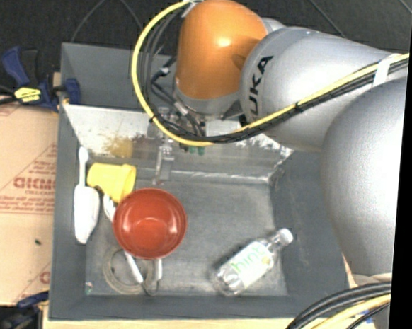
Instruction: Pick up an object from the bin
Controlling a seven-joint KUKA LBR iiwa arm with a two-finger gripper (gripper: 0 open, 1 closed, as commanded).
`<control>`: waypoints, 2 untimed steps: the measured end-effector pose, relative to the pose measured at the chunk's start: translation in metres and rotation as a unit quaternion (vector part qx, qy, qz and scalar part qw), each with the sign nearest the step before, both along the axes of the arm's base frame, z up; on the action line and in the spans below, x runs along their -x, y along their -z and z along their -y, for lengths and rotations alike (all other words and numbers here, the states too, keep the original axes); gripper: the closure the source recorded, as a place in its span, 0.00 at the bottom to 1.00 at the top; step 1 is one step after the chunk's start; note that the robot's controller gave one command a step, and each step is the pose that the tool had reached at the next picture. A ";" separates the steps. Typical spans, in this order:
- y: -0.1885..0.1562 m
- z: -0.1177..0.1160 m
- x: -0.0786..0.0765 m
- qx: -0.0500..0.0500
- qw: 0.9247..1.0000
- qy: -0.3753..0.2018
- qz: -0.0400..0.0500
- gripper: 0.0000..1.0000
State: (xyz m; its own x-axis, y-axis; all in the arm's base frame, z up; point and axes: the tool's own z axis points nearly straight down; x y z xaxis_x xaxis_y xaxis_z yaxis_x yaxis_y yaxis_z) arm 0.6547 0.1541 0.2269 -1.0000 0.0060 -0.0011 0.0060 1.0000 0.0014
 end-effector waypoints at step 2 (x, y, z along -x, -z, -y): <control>0.005 -0.001 0.006 0.000 1.000 -0.014 0.003 0.00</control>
Offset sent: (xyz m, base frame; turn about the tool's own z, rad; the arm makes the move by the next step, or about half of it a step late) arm -0.0507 0.0132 -0.0444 -0.1614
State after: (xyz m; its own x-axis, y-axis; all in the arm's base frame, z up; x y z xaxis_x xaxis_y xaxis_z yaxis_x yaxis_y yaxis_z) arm 0.6487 0.1550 0.2220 -0.9997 -0.0214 -0.0073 -0.0215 0.9998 0.0011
